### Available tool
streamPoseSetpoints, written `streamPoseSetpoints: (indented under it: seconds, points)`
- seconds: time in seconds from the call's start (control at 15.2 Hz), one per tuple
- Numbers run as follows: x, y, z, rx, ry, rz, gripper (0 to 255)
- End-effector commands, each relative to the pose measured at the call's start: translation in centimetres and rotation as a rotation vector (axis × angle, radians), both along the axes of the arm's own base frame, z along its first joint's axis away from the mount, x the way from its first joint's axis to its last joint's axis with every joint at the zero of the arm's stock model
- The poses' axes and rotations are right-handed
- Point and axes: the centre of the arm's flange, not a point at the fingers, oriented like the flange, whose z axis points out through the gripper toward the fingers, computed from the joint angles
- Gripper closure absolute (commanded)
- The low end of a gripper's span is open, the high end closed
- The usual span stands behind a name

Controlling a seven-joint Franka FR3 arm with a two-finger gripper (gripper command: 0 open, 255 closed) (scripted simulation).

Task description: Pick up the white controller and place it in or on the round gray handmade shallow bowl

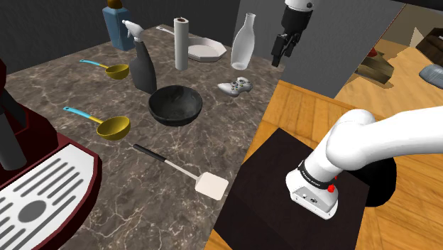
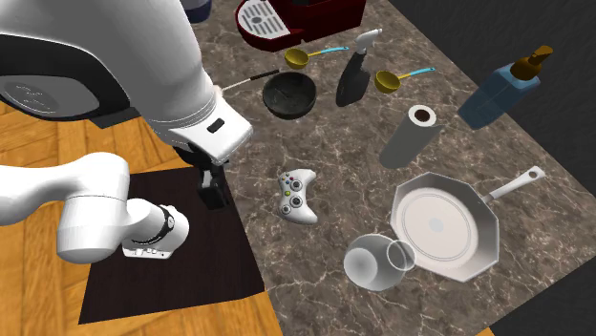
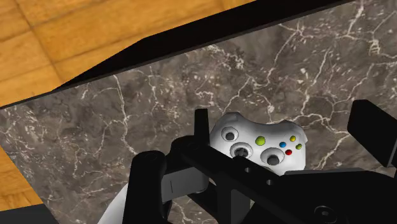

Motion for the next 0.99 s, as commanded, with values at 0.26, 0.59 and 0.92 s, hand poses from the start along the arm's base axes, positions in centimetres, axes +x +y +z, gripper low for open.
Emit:
streamPoseSetpoints:
  seconds: [0.26,0.59,0.92]
  points:
    - [5.1,0.4,-2.9,0.033,0.051,0.037,0]
    - [11.2,1.2,-6.7,0.073,0.114,0.084,0]
    - [17.0,2.5,-11.0,0.114,0.178,0.13,0]
